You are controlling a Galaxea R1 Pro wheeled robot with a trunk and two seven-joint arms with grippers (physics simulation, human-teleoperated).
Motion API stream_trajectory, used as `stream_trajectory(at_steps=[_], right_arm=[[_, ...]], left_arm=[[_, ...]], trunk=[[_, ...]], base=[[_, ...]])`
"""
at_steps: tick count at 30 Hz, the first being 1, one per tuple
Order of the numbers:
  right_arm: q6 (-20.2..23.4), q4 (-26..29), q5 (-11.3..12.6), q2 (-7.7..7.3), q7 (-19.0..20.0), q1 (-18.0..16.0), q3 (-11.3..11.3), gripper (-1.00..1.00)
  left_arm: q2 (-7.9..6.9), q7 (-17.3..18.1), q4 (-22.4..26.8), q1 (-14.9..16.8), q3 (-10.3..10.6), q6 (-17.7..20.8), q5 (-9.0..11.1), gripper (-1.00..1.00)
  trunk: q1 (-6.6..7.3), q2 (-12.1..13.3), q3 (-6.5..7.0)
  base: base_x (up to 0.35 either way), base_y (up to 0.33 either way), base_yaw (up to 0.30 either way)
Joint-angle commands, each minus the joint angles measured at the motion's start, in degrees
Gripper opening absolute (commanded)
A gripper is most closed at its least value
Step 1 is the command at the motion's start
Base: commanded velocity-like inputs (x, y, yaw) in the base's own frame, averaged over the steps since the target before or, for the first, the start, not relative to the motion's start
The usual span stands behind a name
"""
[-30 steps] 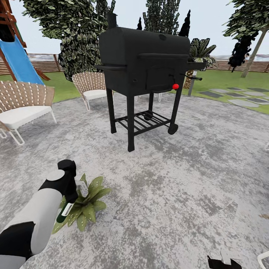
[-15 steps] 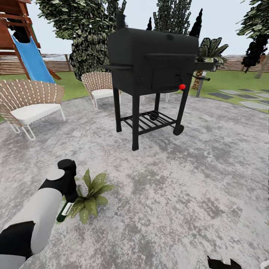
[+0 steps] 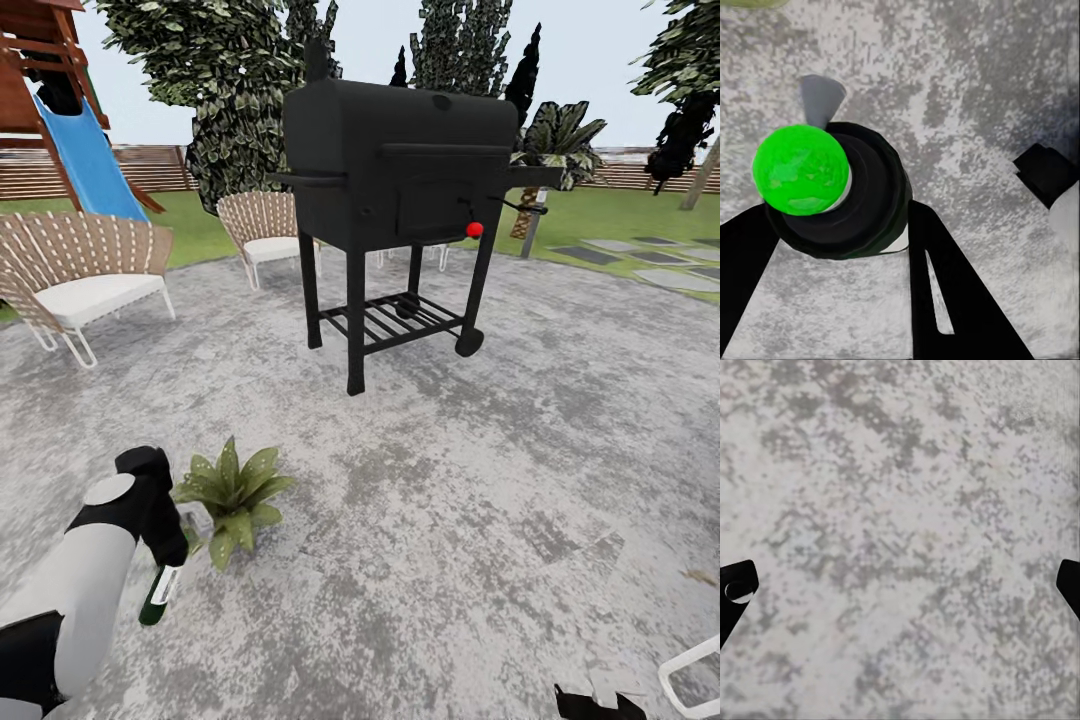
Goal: Pick up the pesticide atomizer in the garden and spray insectifuge to fully cover both potted plants in the garden.
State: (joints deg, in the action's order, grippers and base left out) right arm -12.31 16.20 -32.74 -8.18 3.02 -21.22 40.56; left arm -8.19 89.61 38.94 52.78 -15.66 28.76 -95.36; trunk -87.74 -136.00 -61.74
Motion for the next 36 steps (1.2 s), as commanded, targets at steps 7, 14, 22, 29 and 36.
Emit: stream_trajectory(at_steps=[7, 14, 22, 29, 36], right_arm=[[-0.3, -0.2, -0.3, 0.23, 0.4, 0.0, 0.4, 1.0], [-0.3, -0.2, -0.3, 0.27, 0.3, 0.0, 0.4, 1.0], [-0.3, -0.2, -0.4, 0.24, 0.4, 0.0, 0.4, 1.0], [0.2, 0.3, -0.2, 2.17, 0.9, 0.0, 1.8, 1.0], [0.1, -0.3, -0.3, 3.67, 0.8, 0.0, 1.7, 1.0]], left_arm=[[0.71, -0.8, 0.0, -4.6, -0.5, 0.7, 5.1, -1.0], [0.67, -10.3, -0.3, -9.8, -0.5, 0.5, 14.6, -1.0], [0.59, -16.6, 0.0, -11.4, -2.4, 0.6, 16.9, -1.0], [-1.35, -15.1, 1.9, -9.5, -0.9, 2.4, 14.9, -1.0], [-1.43, -12.9, 4.2, -7.2, 1.4, 4.6, 12.6, -1.0]], trunk=[[0.02, 0.0, -0.04], [0.02, 0.0, -0.04], [0.02, 0.0, -0.04], [0.02, 0.0, -0.04], [0.02, 0.0, -0.04]], base=[[-0.001, 0.0, -0.125], [0.0, 0.0, -0.255], [-0.145, 0.0, -0.045], [-0.045, 0.0, 0.0], [0.0, 0.0, 0.0]])
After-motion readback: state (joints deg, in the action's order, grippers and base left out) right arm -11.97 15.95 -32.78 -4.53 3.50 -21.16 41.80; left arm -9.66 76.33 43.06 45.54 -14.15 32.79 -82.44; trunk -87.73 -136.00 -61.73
